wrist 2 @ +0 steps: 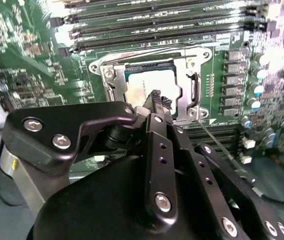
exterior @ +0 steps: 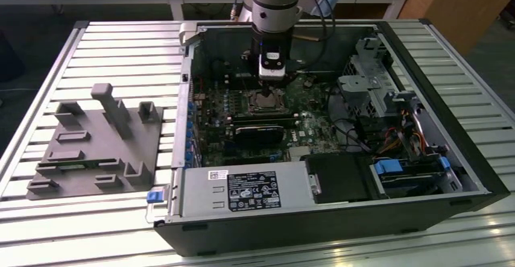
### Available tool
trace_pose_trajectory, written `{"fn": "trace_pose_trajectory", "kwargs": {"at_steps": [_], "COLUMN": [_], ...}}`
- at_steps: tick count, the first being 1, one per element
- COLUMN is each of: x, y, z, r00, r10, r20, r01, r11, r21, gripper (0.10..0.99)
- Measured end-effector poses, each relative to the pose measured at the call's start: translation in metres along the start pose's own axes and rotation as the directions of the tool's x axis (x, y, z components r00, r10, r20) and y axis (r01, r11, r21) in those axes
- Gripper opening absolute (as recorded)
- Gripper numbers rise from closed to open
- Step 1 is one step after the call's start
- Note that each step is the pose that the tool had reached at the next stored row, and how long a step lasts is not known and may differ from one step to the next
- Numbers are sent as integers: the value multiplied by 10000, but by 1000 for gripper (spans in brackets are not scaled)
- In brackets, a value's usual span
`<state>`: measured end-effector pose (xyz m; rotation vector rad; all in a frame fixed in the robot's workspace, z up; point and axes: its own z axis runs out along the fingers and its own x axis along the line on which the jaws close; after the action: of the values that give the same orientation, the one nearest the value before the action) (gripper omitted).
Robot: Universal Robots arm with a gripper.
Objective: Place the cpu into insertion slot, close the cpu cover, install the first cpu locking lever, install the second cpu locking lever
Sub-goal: 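Close the cpu cover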
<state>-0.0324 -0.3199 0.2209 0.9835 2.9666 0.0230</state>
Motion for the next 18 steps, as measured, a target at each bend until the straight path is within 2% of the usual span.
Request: {"fn": "trace_pose_trajectory", "kwargs": {"at_steps": [5,9,13,18], "x": [0,0,0,0], "y": [0,0,0,0], "z": [1,1,1,2], "r00": [9958,9864,9720,9466], "r10": [-914,-1644,-2350,-3223], "r20": [-17,-30,-42,-56], "r01": [914,1644,2350,3223], "r11": [9958,9864,9720,9466], "r21": [-11,-20,-30,-45], "gripper": [106,106,106,106]}}
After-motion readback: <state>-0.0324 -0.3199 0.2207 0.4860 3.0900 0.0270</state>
